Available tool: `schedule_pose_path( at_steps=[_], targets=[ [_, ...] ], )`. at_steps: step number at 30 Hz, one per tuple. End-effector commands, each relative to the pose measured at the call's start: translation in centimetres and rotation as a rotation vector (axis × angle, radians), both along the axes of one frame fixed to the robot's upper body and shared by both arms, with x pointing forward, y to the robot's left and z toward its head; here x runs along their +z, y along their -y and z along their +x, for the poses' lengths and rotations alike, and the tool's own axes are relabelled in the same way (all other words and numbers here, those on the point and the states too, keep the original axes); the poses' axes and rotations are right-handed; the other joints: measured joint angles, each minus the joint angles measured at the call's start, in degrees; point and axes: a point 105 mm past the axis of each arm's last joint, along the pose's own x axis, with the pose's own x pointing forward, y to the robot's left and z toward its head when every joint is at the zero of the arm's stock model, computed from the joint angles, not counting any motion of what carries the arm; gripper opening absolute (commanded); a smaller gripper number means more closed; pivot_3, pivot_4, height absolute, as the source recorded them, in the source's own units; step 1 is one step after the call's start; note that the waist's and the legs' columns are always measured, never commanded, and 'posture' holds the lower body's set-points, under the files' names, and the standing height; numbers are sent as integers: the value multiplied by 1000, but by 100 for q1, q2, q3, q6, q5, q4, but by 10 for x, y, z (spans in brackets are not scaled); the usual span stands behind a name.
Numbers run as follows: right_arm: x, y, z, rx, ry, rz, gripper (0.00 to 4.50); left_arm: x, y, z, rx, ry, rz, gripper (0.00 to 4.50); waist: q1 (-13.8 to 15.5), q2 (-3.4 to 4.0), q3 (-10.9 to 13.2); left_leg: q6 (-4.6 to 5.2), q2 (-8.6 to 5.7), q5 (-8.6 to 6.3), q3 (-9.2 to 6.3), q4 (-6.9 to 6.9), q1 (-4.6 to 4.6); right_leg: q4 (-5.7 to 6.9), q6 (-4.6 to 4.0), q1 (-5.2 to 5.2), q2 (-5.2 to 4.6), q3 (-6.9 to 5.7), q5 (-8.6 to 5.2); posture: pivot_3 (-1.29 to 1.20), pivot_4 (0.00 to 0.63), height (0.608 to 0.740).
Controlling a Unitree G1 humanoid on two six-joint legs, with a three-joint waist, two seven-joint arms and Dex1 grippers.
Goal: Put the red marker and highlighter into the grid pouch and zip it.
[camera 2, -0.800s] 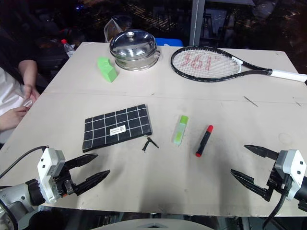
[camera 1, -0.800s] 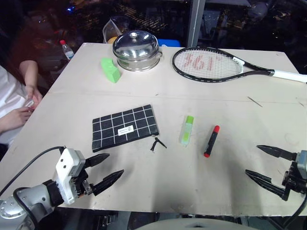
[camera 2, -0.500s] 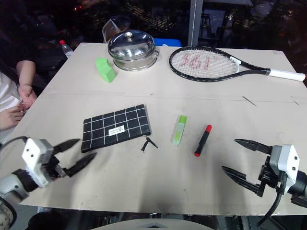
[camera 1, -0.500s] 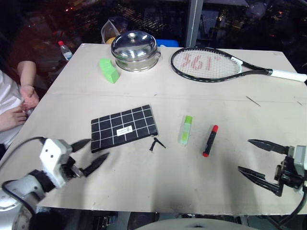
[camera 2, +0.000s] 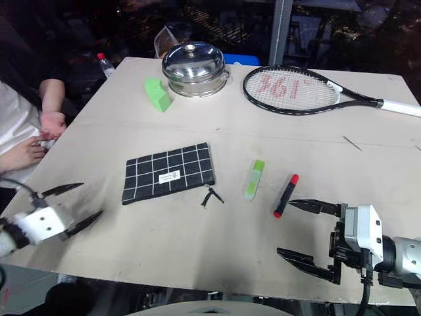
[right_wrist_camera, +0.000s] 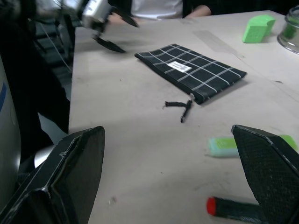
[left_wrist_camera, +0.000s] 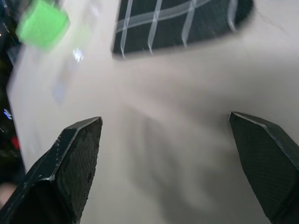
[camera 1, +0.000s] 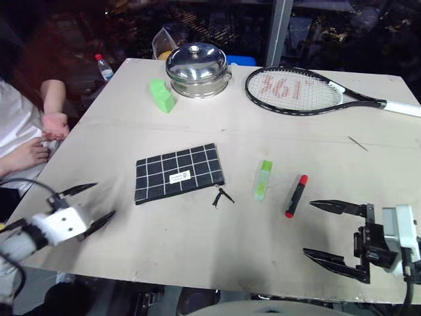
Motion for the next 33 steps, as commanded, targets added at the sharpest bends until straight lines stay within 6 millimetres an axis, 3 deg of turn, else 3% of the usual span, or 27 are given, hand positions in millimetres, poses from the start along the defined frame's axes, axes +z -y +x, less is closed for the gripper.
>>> schedule_pose_path(
  at_steps=[1,5,6,10,14,18,24,29,33],
  targets=[
    [4,-4,-1,-16,41,9,4409,-17,31,20,-133,-18,-3,4393,0,4,-4,1,0,1,1,1,0,0,1,4,0,-2,0,0,150,740],
    [7,-7,1,-37,58,13,4409,-19,55,44,-199,-11,-46,4393,-20,9,-14,26,-3,10,1,9,2,2,0,22,7,-10,3,0,150,740],
    [8,-9,1,-42,60,14,4467,-20,63,48,-225,-14,-57,4163,-21,10,-15,33,-4,12,2,10,3,3,3,23,9,-10,2,0,150,740],
    [9,-13,2,-57,65,20,4500,-20,89,54,-318,-31,-115,2807,-34,6,-18,38,-6,13,4,13,6,6,16,26,16,-12,2,0,150,740],
    [9,-14,6,-101,76,10,4500,-18,100,56,-339,-54,-173,1158,-32,2,-21,40,-6,12,0,17,6,6,22,29,16,-11,1,0,150,740],
    [12,-18,25,-233,87,36,4500,-2,103,59,-291,-88,-308,151,-86,0,-24,41,-6,11,-2,19,10,7,21,33,17,-11,-1,0,150,740],
    [5,-42,68,-334,-68,56,4500,26,138,51,-266,-215,-576,65,-253,-30,-8,40,6,12,-14,31,7,17,15,33,23,-8,-4,0,150,740],
    [-4,-53,109,-446,-296,143,4500,30,168,45,-272,-283,-643,65,-278,-30,-7,39,3,12,-20,29,6,17,14,36,35,-7,14,0,150,740],
    [-2,-56,120,-461,-331,165,4500,32,182,45,-273,-291,-659,65,-270,-29,-7,39,0,12,-22,26,2,16,15,36,45,-7,18,0,150,740]
  ],
)
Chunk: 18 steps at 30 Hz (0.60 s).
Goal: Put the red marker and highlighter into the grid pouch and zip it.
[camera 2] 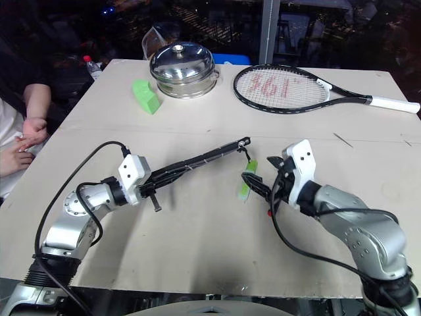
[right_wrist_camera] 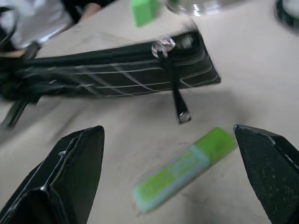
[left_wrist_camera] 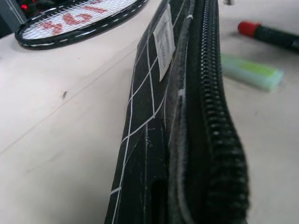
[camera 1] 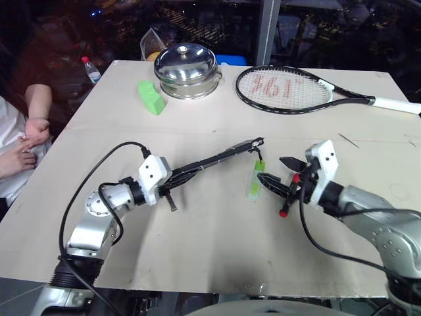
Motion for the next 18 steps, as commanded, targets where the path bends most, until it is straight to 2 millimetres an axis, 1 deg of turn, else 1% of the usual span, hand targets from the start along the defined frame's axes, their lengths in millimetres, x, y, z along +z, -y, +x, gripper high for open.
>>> schedule_pose_path(
  at_steps=[1,5,6,7,9,10,11,12,13,14,18],
  targets=[
    [8,-2,6,-5,-8,39,4500,10,15,0,-11,28,-21,65,-5,1,0,0,-3,0,1,-2,-1,0,2,0,3,1,-1,0,150,740],
    [12,-8,15,-12,-11,87,4500,8,25,-2,-25,36,-15,65,-28,1,0,0,-5,0,1,-2,0,1,4,0,6,2,0,0,150,740],
    [12,-8,18,-21,-10,90,3964,9,27,-2,-23,39,-19,0,-33,1,0,0,-5,0,1,-2,1,2,4,0,6,2,0,0,150,740],
    [13,-8,20,-29,-9,91,3665,10,28,-2,-19,40,-26,0,-37,1,0,0,-5,0,1,-2,1,2,4,0,6,2,0,0,150,740],
    [13,-8,23,-39,-8,93,2592,11,30,-2,-18,41,-30,0,-37,1,0,0,-4,0,0,-2,1,2,4,0,5,2,0,0,150,740],
    [13,-8,24,-43,-6,93,2153,10,31,-3,-22,41,-26,0,-38,1,0,0,-4,0,0,-2,0,2,4,0,4,2,0,0,150,740],
    [15,-9,25,-43,2,99,1573,11,33,-5,-28,42,-26,0,-38,1,0,0,-4,0,-1,-2,0,2,4,0,4,2,0,0,150,740],
    [17,-10,25,-42,7,103,1143,11,34,-6,-32,41,-26,0,-40,1,0,0,-4,0,0,-3,0,2,4,0,3,2,0,0,150,740],
    [17,-10,26,-41,12,103,359,12,36,-7,-37,43,-25,0,-41,2,1,0,-4,0,0,-3,0,1,4,0,3,3,0,0,150,740],
    [18,-11,26,-41,14,103,59,13,37,-8,-40,43,-25,0,-41,2,1,0,-4,0,1,-3,0,1,4,0,1,4,0,0,150,740],
    [21,-10,24,-32,30,98,59,17,39,-9,-50,48,-21,0,-41,2,1,0,-3,0,-1,-3,0,2,4,0,-1,3,0,0,150,740]
  ],
)
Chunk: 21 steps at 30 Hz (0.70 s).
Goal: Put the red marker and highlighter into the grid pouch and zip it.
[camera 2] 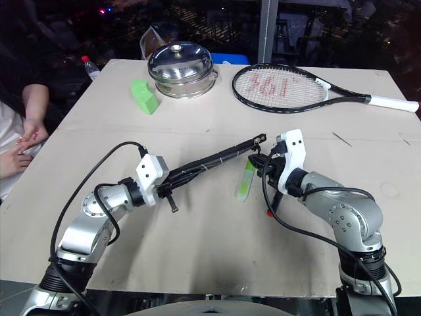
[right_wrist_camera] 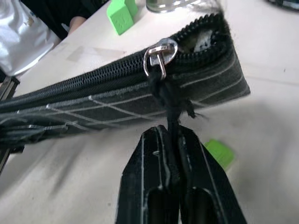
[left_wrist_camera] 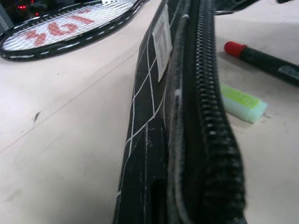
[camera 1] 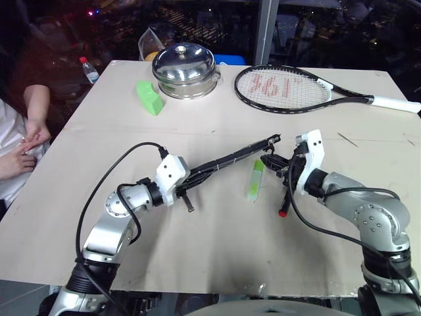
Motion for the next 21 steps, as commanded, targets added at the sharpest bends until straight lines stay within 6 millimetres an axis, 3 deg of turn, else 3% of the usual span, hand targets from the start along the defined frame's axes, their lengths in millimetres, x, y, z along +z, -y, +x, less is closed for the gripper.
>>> schedule_pose_path(
  at_steps=[1,4,12,21],
  targets=[
    [14,-1,-3,19,62,11,59,13,7,-3,-27,45,-1,0,0,0,0,0,0,0,0,0,0,0,0,0,0,0,0,0,150,740],
    [16,-3,-7,42,67,19,59,13,6,-2,-23,43,0,0,0,0,0,0,0,0,1,0,0,-1,0,0,0,1,0,0,150,740],
    [21,-30,-40,277,47,44,59,12,15,11,17,55,17,0,3,1,1,0,0,0,-1,0,-1,-2,0,0,-2,1,0,0,150,740],
    [19,-34,-42,315,21,25,59,12,27,8,-16,78,27,0,1,1,2,0,0,0,-2,-2,-1,-3,0,0,-3,0,0,0,150,740]
  ],
)
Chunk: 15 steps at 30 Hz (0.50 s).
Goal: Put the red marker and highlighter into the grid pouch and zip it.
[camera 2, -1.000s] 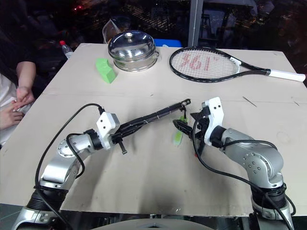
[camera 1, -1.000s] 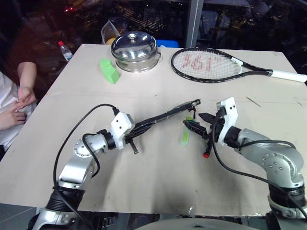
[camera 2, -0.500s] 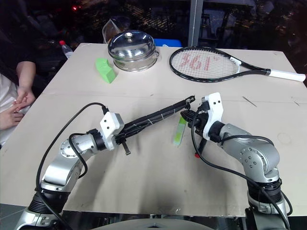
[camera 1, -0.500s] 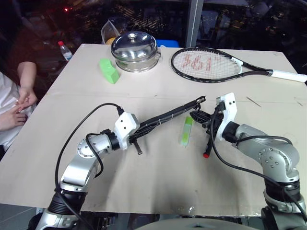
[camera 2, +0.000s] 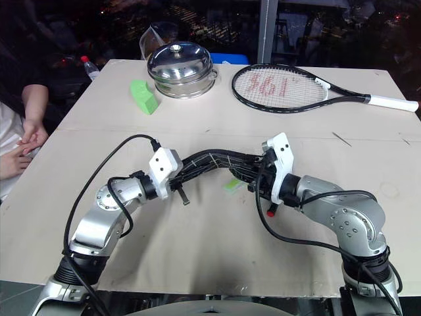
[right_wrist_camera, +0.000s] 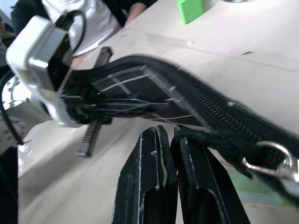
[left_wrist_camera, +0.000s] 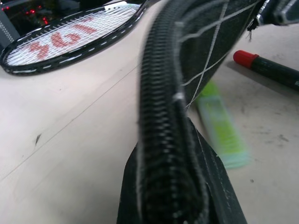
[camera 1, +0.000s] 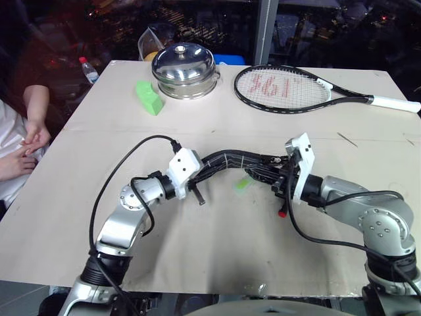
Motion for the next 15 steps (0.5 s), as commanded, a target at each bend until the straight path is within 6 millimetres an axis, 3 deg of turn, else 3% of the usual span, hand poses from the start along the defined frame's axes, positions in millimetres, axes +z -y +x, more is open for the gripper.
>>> schedule_pose_path(
  at_steps=[1,8,12,15],
  targets=[
    [11,-2,-5,38,35,13,59,6,2,-5,-23,41,10,0,0,0,0,0,0,0,0,-1,0,0,0,0,0,0,0,0,150,740],
    [11,-2,-3,26,18,30,59,7,1,-18,-73,86,10,0,-1,0,0,0,2,0,0,-4,0,-2,-1,-2,-5,0,-1,0,150,740],
    [9,11,1,-8,-4,26,59,1,-15,-21,-92,110,68,0,-2,1,1,0,2,0,0,-6,-1,-3,-2,-3,-7,-1,-1,0,150,740],
    [7,16,-4,6,-24,15,59,-5,-13,-22,-113,111,91,0,16,4,2,0,2,0,0,-7,-1,-4,-6,-4,-9,-2,-3,0,150,740]
  ],
)
